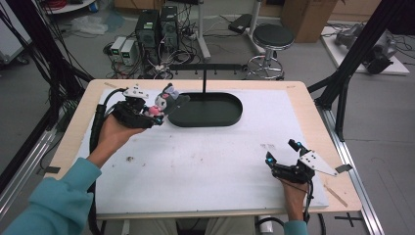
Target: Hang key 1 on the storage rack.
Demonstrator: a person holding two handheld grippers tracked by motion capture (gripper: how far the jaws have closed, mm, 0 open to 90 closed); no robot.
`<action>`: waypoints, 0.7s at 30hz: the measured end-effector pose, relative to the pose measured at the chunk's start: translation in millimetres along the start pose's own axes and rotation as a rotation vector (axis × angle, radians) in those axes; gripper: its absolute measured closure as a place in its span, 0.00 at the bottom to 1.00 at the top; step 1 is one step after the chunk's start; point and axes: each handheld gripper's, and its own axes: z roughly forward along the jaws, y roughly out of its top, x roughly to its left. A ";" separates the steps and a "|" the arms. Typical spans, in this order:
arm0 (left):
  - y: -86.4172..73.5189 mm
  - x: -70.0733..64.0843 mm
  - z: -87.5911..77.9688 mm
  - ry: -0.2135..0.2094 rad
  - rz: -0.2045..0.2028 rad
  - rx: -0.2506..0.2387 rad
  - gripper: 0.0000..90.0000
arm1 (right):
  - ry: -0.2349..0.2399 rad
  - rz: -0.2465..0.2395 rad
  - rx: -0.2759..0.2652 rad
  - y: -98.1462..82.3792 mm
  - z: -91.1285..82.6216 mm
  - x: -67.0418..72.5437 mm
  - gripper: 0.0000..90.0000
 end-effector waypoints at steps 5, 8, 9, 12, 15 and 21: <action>3.1 6.3 0.1 0.015 -0.016 -0.009 0.59 | -0.001 -0.004 -0.001 0.0 0.0 -0.2 0.01; 6.1 9.6 0.8 0.026 -0.018 -0.011 0.59 | 0.000 -0.003 -0.002 0.0 0.1 -0.1 0.01; 7.9 10.6 0.9 0.030 -0.018 -0.015 0.59 | -0.001 -0.003 -0.001 0.0 0.1 -0.1 0.01; 15.0 13.9 1.4 0.040 -0.022 -0.024 0.59 | 0.000 0.000 0.000 0.0 0.0 0.1 0.01; 22.9 16.8 2.5 0.044 -0.026 -0.027 0.59 | 0.001 0.005 0.002 -0.1 0.0 0.6 0.01; 32.3 22.7 5.9 0.074 -0.026 -0.032 0.59 | -0.001 0.000 -0.002 0.0 0.2 0.0 0.01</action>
